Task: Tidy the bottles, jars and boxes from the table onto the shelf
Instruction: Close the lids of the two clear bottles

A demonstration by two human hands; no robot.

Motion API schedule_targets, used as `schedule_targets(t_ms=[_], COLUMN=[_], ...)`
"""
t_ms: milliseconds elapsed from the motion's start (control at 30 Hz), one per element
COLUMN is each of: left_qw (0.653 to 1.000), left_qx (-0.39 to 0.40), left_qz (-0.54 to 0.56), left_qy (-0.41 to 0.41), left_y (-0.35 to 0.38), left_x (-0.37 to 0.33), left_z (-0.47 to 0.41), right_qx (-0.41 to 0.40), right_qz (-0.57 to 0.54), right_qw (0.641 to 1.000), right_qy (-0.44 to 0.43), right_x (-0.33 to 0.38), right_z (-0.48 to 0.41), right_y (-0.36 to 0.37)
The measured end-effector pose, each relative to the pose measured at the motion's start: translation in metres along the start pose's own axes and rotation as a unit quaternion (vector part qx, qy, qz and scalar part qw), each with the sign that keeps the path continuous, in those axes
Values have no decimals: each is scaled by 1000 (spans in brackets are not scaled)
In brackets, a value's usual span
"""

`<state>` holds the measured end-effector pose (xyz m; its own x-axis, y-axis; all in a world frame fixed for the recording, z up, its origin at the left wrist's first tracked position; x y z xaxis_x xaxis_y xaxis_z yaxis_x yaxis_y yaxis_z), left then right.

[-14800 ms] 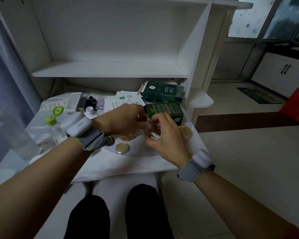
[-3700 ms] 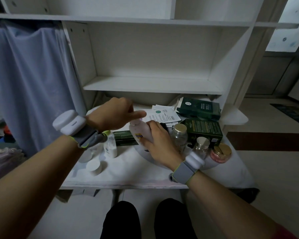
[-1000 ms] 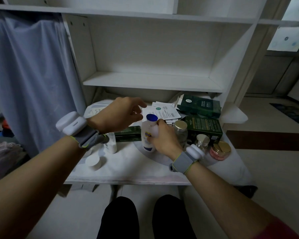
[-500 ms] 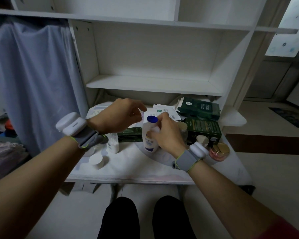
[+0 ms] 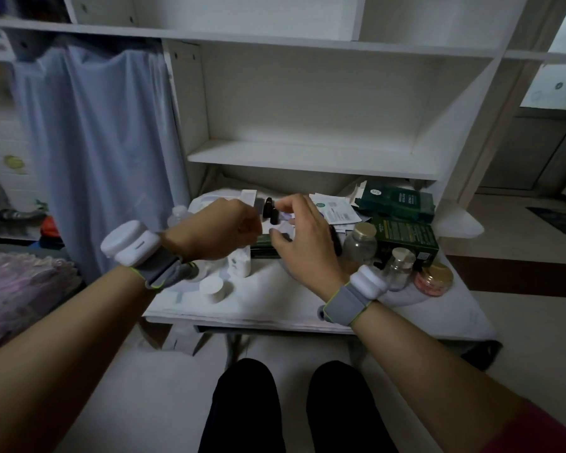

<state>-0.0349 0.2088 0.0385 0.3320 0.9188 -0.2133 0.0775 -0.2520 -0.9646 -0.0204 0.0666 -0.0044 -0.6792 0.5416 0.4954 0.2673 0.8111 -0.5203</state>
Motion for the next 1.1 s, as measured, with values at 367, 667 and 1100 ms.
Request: schedule_targets(t_ms=[367,667,1100], left_qw=[989,983,986], left_qx=[124,156,144], left_qz=[-46,-52,-55], left_qy=[-72,-85,-67], left_y=[45,74,82], left_x=[54,73,79], left_z=[18,16,17], right_qx=[95,111,105], right_qz=[-39,-30,-71], right_qw=[988,978,972], right_qy=[118,176,197], right_x=[-18,-39,-44], right_z=[16,15,11], right_y=[66,98,117])
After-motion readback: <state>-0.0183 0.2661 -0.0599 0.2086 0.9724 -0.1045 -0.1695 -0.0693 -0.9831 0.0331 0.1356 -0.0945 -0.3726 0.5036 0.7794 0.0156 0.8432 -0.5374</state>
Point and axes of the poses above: each hand's wrist, its own z-axis away from the middle knuckle, its own y-axis out of the palm, x = y × z, the point moved 3 cm from there along -z, towards the middle knuckle, and after that the axes turned 3 degrees about -y, right-handed, at the moved point
